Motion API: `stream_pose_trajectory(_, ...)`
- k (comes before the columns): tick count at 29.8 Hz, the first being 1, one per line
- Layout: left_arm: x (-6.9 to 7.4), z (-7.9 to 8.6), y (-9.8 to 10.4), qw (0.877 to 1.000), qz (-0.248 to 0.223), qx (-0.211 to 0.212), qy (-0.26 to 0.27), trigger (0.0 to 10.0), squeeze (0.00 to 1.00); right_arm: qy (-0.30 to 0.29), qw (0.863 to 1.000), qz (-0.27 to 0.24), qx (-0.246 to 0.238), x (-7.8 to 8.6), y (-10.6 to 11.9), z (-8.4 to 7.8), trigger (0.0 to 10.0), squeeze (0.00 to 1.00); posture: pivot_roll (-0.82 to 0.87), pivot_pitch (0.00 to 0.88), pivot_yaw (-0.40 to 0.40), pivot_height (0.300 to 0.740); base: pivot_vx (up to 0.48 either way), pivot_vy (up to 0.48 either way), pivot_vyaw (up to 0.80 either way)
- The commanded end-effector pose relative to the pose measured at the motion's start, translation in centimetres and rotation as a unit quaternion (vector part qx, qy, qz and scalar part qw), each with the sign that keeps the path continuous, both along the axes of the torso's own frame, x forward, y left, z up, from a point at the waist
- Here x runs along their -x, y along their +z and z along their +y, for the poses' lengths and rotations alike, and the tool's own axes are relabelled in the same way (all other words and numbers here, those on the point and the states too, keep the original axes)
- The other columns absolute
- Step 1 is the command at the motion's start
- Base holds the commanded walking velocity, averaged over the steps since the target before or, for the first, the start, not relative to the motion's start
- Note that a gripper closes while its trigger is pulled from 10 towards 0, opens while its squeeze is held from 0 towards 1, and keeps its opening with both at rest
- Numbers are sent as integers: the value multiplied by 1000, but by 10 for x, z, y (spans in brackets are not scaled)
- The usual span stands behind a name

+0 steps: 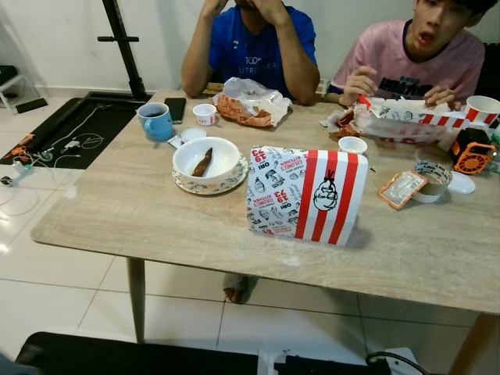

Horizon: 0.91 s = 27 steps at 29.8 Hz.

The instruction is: Restocking fridge

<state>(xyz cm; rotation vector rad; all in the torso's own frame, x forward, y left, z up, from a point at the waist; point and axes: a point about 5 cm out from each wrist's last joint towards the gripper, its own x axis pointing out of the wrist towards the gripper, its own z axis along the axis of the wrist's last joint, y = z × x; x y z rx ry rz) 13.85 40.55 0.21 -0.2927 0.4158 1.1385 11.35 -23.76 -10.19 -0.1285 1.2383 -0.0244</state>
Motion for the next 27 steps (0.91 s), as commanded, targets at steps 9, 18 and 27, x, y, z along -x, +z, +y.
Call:
stream_pose_trajectory(9,-88,38,127,961,-191,-166,-110,10000,702,12,1000,7,2,8,-2,-2,10000,0,1,9,3,740,0,0,0)
stream_pose_trajectory(18,-183,-39,196,814,-147,-323,-460,10000,0,19,1000,20,0,21,-4,-2,10000,0,-5,68,11,740,0,0,0)
stream_pose_trajectory(27,-228,-127,204,595,-18,-414,-689,10000,0,22,999,24,-4,30,-6,-1,10000,0,-24,127,23,740,0,0,0)
